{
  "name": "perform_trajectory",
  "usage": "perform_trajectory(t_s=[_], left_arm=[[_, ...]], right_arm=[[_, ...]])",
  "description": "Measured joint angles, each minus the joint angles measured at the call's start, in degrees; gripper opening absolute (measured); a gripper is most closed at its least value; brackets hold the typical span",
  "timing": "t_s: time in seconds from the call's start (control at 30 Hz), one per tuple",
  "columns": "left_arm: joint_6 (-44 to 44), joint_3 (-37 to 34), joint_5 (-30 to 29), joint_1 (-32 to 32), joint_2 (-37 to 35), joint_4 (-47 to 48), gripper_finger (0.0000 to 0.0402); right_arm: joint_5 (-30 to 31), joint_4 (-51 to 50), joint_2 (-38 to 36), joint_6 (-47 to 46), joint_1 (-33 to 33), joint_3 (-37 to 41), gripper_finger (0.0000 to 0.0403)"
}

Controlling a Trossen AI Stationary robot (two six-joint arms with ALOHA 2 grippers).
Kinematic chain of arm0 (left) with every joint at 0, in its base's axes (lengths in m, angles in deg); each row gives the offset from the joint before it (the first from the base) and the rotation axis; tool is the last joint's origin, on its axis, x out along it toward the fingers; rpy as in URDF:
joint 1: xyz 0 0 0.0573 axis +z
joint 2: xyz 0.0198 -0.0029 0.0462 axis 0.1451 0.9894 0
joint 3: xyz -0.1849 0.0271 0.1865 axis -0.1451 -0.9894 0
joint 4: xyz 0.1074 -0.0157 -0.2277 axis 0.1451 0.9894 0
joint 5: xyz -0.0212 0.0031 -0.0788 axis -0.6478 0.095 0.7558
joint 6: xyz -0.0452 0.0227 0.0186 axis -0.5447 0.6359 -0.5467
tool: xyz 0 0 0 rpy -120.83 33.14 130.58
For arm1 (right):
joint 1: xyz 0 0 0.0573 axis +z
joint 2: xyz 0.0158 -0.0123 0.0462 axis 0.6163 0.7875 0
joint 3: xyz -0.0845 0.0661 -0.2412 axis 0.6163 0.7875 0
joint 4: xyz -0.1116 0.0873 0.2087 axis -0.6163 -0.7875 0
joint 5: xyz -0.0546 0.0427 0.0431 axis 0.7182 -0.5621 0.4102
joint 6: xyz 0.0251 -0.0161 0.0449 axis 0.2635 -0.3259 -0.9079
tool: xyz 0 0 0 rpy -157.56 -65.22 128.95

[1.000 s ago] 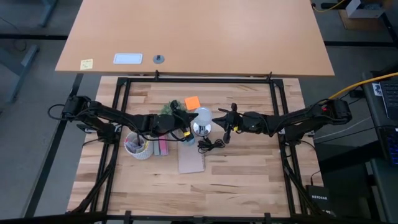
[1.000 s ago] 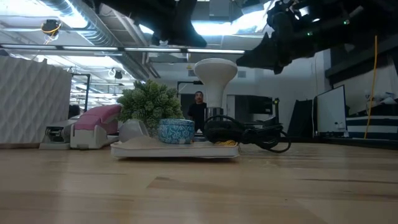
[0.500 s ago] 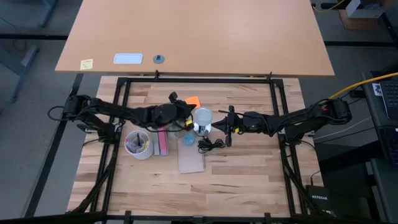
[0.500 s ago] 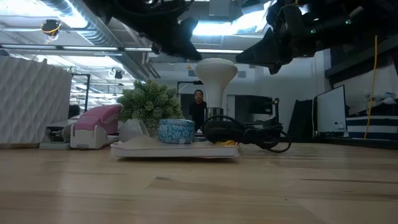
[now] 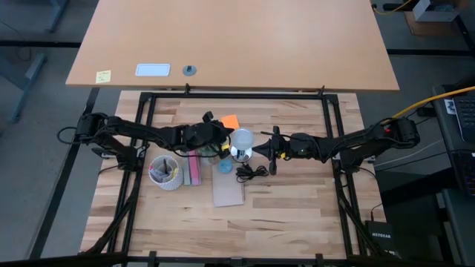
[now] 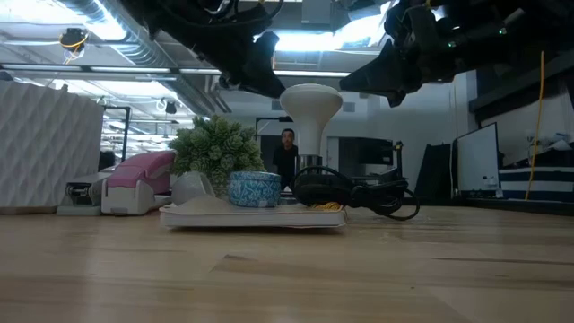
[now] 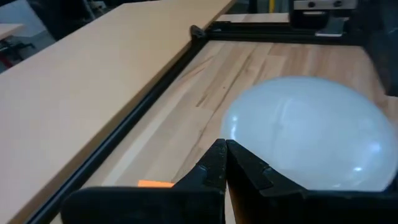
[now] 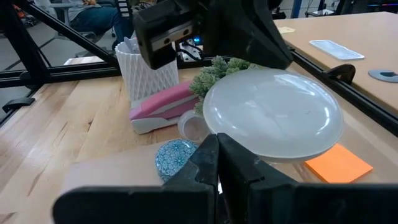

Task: Screw lightbulb
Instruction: Remove the lightbulb from the silver lamp socket

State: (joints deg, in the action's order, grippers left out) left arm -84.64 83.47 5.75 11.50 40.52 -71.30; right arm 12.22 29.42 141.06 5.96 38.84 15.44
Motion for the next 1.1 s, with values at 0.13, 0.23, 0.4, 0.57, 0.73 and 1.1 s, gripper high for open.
perform_trajectory(t_s=[0.13, 0.23, 0.4, 0.57, 0.73, 1.1], left_arm=[[0.0, 0.0, 0.8, -0.1, 0.0, 0.0, 0.0000], [0.0, 0.0, 0.8, -0.1, 0.0, 0.0, 0.0000], [-0.5, 0.0, 0.8, -0.1, 0.0, 0.0, 0.0000], [-1.4, 0.0, 0.8, -0.1, 0.0, 0.0, 0.0000], [-1.5, 0.0, 0.8, -0.1, 0.0, 0.0, 0.0000], [-1.6, 0.0, 0.3, -2.0, -0.1, 0.1, 0.0000]], right_arm=[[0.0, 0.0, 0.0, 0.0, 0.0, 0.0, 0.0012], [0.0, 0.0, 0.0, 0.0, 0.0, 0.0, 0.0012], [0.0, 0.0, 0.0, 0.0, 0.0, 0.0, 0.0012], [0.1, 0.0, 0.0, 0.0, 0.0, 0.0, 0.0012], [0.1, -0.1, 0.0, 0.0, 0.0, 0.0, 0.0012], [7.0, -0.4, 0.2, 0.5, 0.0, 0.0, 0.0012]])
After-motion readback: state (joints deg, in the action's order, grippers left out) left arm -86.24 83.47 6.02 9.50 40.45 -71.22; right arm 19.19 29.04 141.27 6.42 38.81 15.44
